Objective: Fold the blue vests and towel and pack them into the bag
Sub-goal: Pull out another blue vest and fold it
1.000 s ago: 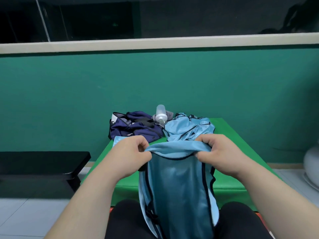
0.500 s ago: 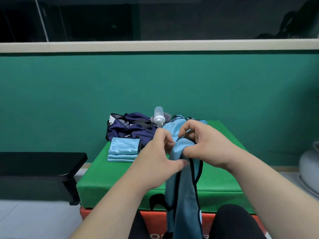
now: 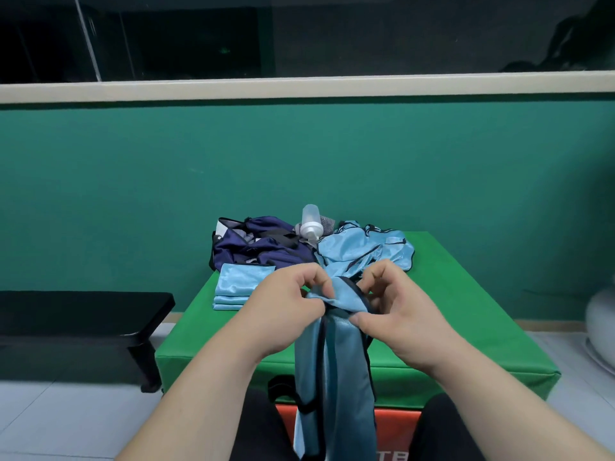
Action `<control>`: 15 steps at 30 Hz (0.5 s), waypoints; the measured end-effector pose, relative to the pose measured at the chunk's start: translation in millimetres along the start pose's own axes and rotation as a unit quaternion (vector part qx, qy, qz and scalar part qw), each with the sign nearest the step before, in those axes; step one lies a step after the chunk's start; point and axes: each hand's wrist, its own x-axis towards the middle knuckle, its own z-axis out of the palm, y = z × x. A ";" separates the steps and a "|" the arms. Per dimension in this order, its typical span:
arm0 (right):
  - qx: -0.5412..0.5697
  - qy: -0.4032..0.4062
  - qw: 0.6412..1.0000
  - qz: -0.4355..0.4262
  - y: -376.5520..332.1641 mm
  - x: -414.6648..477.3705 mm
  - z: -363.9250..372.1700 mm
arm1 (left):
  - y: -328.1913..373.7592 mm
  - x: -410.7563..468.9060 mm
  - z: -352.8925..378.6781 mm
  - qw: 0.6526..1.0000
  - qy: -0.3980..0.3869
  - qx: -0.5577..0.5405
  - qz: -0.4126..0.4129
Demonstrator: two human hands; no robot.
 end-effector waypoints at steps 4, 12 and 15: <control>0.004 0.027 1.000 -0.007 -1.7 -4.1 2.5 | -3.2 -2.6 3.5 1.000 0.001 0.006 -0.014; -0.103 0.036 0.994 0.007 -3.3 -8.2 1.2 | -6.8 -7.3 5.9 0.999 0.032 0.017 -0.007; -0.095 0.034 0.995 0.027 -2.1 -8.8 0.8 | -6.8 -10.1 6.6 0.998 0.039 0.046 0.023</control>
